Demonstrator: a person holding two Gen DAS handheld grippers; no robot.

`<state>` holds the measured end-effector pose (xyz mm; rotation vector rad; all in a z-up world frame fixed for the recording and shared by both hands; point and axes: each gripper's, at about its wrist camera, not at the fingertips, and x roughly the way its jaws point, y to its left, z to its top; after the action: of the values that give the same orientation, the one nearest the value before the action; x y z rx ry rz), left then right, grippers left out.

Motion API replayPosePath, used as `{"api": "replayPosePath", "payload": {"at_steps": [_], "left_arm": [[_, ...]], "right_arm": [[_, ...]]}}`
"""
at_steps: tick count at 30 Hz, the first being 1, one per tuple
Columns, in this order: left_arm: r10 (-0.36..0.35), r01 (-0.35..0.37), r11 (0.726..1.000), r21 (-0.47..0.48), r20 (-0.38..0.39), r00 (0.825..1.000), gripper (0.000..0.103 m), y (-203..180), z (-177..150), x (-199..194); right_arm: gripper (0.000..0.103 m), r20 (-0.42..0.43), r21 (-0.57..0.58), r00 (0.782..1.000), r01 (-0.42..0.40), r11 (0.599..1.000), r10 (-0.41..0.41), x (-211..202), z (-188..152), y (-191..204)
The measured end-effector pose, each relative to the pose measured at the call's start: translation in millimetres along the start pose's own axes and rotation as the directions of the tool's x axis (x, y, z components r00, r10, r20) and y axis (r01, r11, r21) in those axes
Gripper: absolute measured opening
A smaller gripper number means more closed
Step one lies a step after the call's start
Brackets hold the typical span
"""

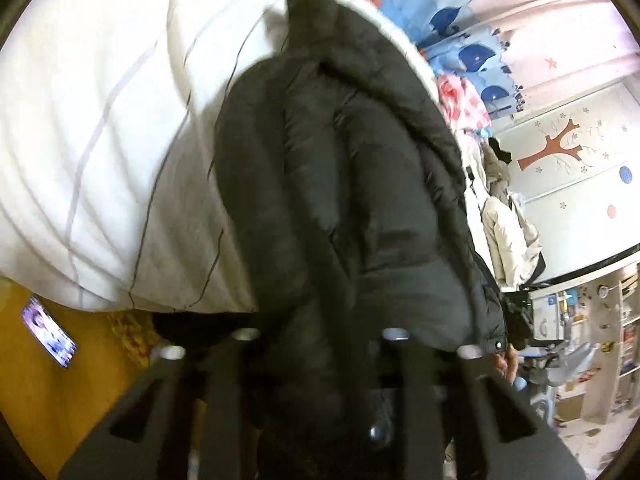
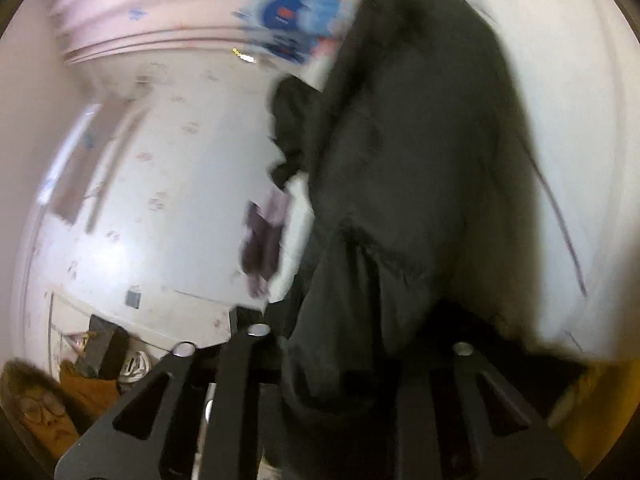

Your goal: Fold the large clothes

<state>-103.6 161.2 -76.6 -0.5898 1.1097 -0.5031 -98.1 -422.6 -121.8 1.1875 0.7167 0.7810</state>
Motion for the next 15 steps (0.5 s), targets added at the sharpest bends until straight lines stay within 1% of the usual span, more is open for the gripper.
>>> {"api": "replayPosePath", "payload": {"at_steps": [3, 4, 6, 8, 10, 11, 12, 13, 14, 15], "left_arm": [[-0.048, 0.045, 0.998, 0.037, 0.069, 0.996, 0.014, -21.9, -1.2, -35.1], [-0.067, 0.062, 0.996, 0.062, 0.094, 0.993, 0.013, -36.9, -4.8, -48.2], [-0.104, 0.091, 0.990, 0.103, 0.123, 0.987, 0.013, -51.6, -15.0, -72.3], [-0.141, 0.120, 0.980, 0.156, 0.130, 0.981, 0.013, -64.9, -31.0, -93.5], [-0.188, 0.163, 0.959, 0.232, 0.086, 0.978, 0.013, -70.8, -49.9, -106.5], [-0.204, 0.185, 0.939, 0.289, 0.037, 0.978, 0.015, -70.5, -62.9, -109.2], [-0.210, 0.201, 0.930, 0.308, -0.004, 0.978, 0.019, -65.9, -72.0, -108.0], [-0.214, 0.226, 0.925, 0.306, -0.072, 0.974, 0.021, -52.6, -84.6, -104.5], [-0.198, 0.220, 0.928, 0.300, -0.102, 0.975, 0.026, -41.8, -91.6, -99.9], [-0.178, 0.206, 0.936, 0.284, -0.122, 0.976, 0.029, -29.3, -98.1, -96.2]], "right_arm": [[0.013, 0.053, -0.095, 0.997, -0.053, 0.994, 0.058, -11.5, 8.2, 42.3], [0.013, 0.067, -0.127, 0.995, -0.070, 0.989, 0.079, -22.7, 10.8, 57.0], [0.013, 0.078, -0.200, 0.990, -0.101, 0.975, 0.119, -47.7, 10.9, 90.0], [0.013, 0.074, -0.247, 0.989, -0.104, 0.963, 0.126, -65.0, 5.0, 111.2], [0.013, 0.048, -0.275, 0.993, -0.091, 0.957, 0.108, -92.4, -9.0, 121.3], [0.013, 0.013, -0.267, 0.996, -0.083, 0.960, 0.090, -102.7, -16.9, 118.5], [0.013, -0.021, -0.252, 0.998, -0.067, 0.965, 0.064, -109.6, -24.6, 111.8], [0.019, -0.050, -0.232, 0.998, -0.052, 0.971, 0.042, -119.7, -31.5, 102.5], [0.023, -0.099, -0.186, 0.995, -0.021, 0.982, 0.003, -127.5, -44.0, 83.2], [0.025, -0.132, -0.139, 0.991, -0.001, 0.990, -0.017, -137.6, -56.2, 64.2]]}}
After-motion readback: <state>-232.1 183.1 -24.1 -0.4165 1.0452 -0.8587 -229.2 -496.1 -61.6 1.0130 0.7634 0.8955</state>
